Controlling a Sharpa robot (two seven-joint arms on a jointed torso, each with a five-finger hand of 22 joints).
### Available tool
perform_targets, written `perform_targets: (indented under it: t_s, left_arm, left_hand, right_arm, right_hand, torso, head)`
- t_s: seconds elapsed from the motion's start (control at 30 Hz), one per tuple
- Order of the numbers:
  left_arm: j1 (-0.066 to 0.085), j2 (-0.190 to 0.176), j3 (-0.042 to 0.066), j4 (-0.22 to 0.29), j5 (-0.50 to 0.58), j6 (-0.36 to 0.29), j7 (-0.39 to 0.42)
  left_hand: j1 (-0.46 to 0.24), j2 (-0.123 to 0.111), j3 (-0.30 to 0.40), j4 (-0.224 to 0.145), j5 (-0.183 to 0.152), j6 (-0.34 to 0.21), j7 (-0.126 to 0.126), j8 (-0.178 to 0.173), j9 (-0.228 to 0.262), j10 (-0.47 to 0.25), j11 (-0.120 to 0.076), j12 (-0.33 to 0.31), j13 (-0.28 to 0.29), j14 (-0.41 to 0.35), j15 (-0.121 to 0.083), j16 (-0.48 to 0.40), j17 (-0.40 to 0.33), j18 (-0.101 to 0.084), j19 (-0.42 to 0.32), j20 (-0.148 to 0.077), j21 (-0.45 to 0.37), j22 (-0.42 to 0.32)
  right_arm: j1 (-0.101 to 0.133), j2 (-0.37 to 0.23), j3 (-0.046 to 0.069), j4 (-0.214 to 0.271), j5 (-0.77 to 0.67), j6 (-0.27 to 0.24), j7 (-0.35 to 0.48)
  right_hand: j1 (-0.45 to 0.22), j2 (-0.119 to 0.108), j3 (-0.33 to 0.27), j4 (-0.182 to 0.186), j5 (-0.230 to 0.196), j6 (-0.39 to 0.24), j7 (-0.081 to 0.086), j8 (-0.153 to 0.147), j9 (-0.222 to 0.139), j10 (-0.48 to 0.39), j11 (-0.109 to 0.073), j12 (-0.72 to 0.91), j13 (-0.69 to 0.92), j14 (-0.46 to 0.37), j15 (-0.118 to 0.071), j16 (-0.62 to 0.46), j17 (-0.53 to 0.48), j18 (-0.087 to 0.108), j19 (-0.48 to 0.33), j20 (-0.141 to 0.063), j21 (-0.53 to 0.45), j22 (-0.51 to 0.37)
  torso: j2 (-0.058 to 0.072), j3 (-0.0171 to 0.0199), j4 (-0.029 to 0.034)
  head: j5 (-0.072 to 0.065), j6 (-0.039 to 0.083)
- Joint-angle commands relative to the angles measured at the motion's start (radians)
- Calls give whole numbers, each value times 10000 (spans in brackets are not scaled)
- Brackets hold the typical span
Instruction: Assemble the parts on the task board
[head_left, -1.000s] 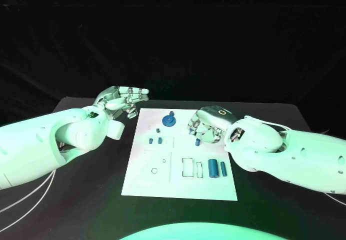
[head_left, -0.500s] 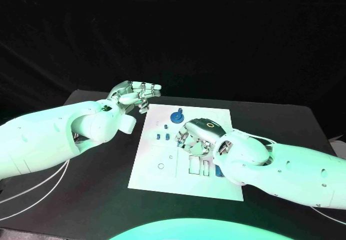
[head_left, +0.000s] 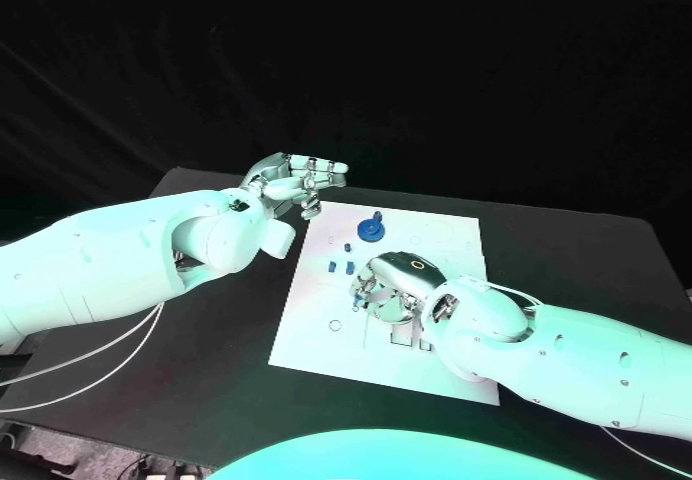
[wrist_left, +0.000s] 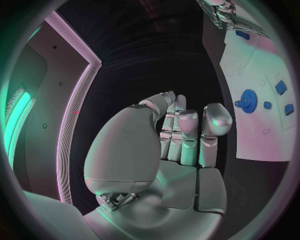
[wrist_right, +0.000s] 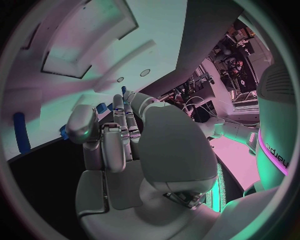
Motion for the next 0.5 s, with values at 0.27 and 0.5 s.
perform_targets:
  t_s: [0.27, 0.5]
  left_arm:
    - [15, 39, 6, 7, 9, 170, 49]
    - [15, 54, 6, -77, -76, 184, 10]
  left_hand:
    - [48, 2, -48, -35, 33, -36, -22, 23, -14, -49, -20, 57, 16, 0, 46, -3, -12, 153, 31, 7, 45, 9]
    - [48, 2, -48, -35, 33, -36, -22, 23, -14, -49, -20, 57, 16, 0, 46, -3, -12, 153, 31, 7, 45, 9]
  right_arm:
    - [-77, 89, -12, -249, -108, 269, 217]
    - [-83, 99, -16, -307, -115, 498, 177]
  right_hand:
    - [-114, 7, 13, -67, 90, 79, 29, -2, -1, 66, 28, -56, 9, 613, -68, 46, 486, -171, 36, 21, -23, 17]
    - [-121, 8, 12, -69, 98, 81, 30, -2, 0, 69, 29, -56, 9, 612, -68, 45, 484, -169, 32, 22, -31, 14]
  torso:
    - [-6, -11, 0]
    - [-11, 4, -19]
  head:
    - [221, -160]
    - [320, -217]
